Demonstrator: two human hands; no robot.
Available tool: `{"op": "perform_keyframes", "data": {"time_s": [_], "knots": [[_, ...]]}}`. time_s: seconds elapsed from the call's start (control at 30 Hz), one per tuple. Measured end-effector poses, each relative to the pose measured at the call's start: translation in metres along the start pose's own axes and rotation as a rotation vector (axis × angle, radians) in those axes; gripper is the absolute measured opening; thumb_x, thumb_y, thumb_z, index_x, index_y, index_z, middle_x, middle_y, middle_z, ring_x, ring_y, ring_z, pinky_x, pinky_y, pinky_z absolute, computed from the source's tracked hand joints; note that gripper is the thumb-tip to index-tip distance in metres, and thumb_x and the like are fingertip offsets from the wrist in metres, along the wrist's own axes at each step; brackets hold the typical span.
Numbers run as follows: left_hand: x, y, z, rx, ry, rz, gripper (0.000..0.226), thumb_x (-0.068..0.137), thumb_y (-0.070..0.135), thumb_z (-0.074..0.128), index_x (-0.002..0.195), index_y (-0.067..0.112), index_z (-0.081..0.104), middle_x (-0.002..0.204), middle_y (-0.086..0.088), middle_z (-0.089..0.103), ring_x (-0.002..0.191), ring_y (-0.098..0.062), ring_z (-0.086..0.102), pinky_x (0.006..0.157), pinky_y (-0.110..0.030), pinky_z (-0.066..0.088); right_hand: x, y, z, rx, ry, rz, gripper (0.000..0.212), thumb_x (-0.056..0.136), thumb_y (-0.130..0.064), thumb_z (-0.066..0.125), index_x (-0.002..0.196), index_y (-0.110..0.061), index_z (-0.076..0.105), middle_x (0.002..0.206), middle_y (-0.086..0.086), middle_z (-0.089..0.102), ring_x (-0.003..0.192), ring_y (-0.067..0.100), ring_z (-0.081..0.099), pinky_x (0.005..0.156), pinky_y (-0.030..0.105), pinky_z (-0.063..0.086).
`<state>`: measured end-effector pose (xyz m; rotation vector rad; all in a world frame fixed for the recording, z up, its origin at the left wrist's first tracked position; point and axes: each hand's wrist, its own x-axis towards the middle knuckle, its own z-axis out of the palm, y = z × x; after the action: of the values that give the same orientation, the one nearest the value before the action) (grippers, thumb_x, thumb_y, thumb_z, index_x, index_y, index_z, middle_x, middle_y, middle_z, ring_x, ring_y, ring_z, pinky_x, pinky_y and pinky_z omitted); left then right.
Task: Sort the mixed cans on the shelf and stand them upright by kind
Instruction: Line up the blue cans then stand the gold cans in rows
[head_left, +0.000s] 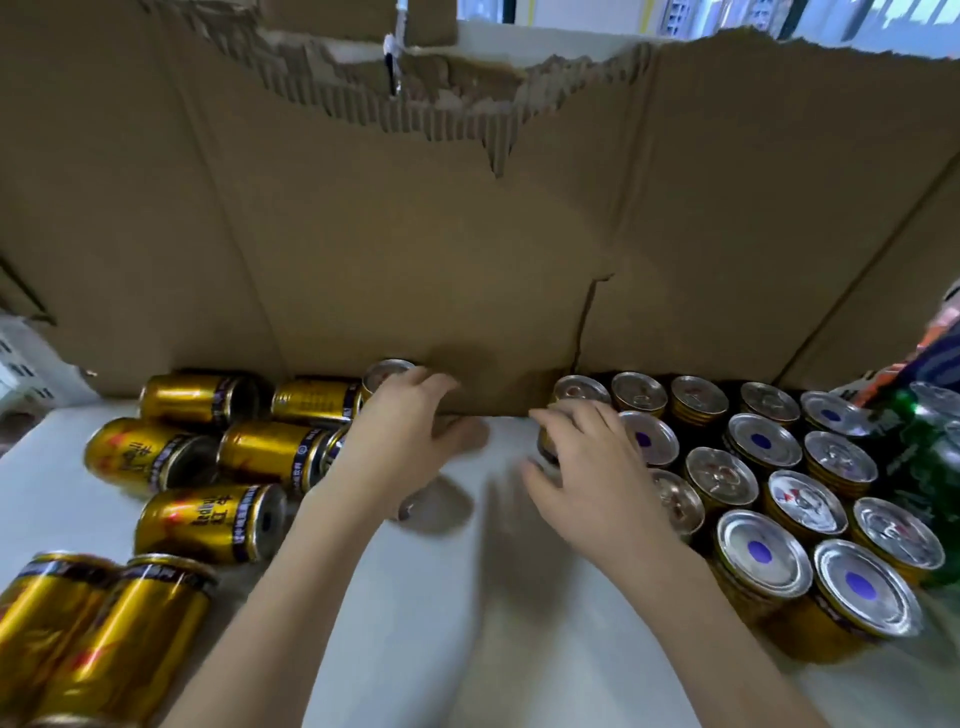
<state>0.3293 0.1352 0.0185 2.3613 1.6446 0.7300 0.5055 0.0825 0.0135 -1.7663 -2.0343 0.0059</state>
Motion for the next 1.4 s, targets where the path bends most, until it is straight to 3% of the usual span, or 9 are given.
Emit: {"op": "perform_keyframes", "data": {"time_s": [0.2,0.47,0.77,0.83,0.97,1.07,1.2,1.33,1.4], "knots": [[-0.063,-0.056,-0.026,0.142,0.009,-0.255,0.052,0.083,0.031,0.065,0.131,0.016,0.052,0.128,-0.006,0.052,0.116,-0.027,0.047,0.095,-0.034,0.039,0.045,-0.055,0.027,0.121,-0.119,-0.111,0.045,0.092,-0.033,0.05,0.134,-0.02,0.044,0.132,0.002,0.043,0.122,0.021,0.039,0.098,0.032,0.035],[-0.057,-0.067,-0.025,0.309,-0.193,-0.184,0.106,0.072,0.076,0.05,0.149,0.013,0.014,0.153,-0.003,0.022,0.139,-0.022,0.022,0.113,-0.031,0.02,0.101,-0.093,0.067,0.124,-0.32,0.005,0.066,0.083,-0.053,0.06,0.134,-0.017,0.036,0.127,0.012,0.042,0.119,0.032,0.045,0.097,0.039,0.038],[-0.052,-0.062,0.0,0.472,-0.262,-0.018,0.102,0.082,0.064,0.051,0.149,0.007,0.0,0.155,-0.01,0.006,0.143,-0.027,0.003,0.116,-0.035,-0.001,0.1,-0.085,0.077,0.238,-0.279,0.142,0.07,0.073,-0.036,0.075,0.126,-0.013,0.036,0.125,0.01,0.039,0.114,0.031,0.047,0.092,0.034,0.04],[-0.052,-0.063,0.001,0.487,-0.264,-0.008,0.094,0.084,0.058,0.053,0.149,0.007,0.007,0.155,-0.011,0.012,0.143,-0.029,0.006,0.116,-0.036,0.001,0.098,-0.077,0.074,0.22,-0.293,0.169,0.074,0.07,-0.036,0.077,0.127,-0.012,0.035,0.125,0.01,0.039,0.115,0.031,0.046,0.091,0.033,0.04],[-0.049,-0.061,0.007,0.508,-0.229,0.138,0.091,0.054,0.037,0.086,0.134,0.015,0.049,0.129,-0.012,0.054,0.124,-0.032,0.048,0.106,-0.039,0.035,0.089,-0.055,0.061,0.084,-0.298,0.126,0.074,0.074,-0.045,0.071,0.131,-0.012,0.035,0.126,0.009,0.041,0.115,0.029,0.046,0.092,0.034,0.04],[-0.044,-0.053,0.014,0.519,-0.315,0.251,0.086,0.07,0.022,0.076,0.144,0.021,0.032,0.142,-0.013,0.04,0.135,-0.032,0.033,0.114,-0.044,0.019,0.086,-0.039,0.05,-0.133,-0.277,0.068,0.075,0.077,-0.056,0.063,0.133,-0.012,0.038,0.129,0.009,0.047,0.119,0.028,0.045,0.096,0.037,0.038],[-0.04,-0.048,0.016,0.533,-0.272,0.241,0.091,0.026,0.023,0.088,0.114,0.023,0.064,0.1,-0.007,0.066,0.094,-0.028,0.065,0.089,-0.043,0.05,0.081,-0.018,0.043,-0.226,-0.199,0.142,0.071,0.079,-0.054,0.061,0.129,-0.007,0.043,0.128,0.012,0.048,0.12,0.028,0.042,0.096,0.036,0.038],[-0.037,-0.041,0.016,0.577,-0.318,0.243,0.075,0.073,0.024,0.071,0.137,0.024,0.031,0.132,-0.007,0.042,0.124,-0.03,0.039,0.108,-0.04,0.027,0.071,-0.008,0.036,-0.278,-0.092,0.155,0.077,0.077,-0.053,0.066,0.131,-0.007,0.038,0.13,0.013,0.042,0.121,0.029,0.038,0.096,0.036,0.038],[-0.035,-0.031,0.016,0.578,-0.288,0.228,0.073,0.08,0.03,0.065,0.139,0.025,0.023,0.135,-0.005,0.039,0.125,-0.028,0.035,0.107,-0.038,0.025,0.067,-0.001,0.028,-0.267,-0.094,0.163,0.076,0.078,-0.056,0.064,0.133,-0.009,0.037,0.131,0.013,0.04,0.122,0.03,0.037,0.097,0.037,0.037]]}}
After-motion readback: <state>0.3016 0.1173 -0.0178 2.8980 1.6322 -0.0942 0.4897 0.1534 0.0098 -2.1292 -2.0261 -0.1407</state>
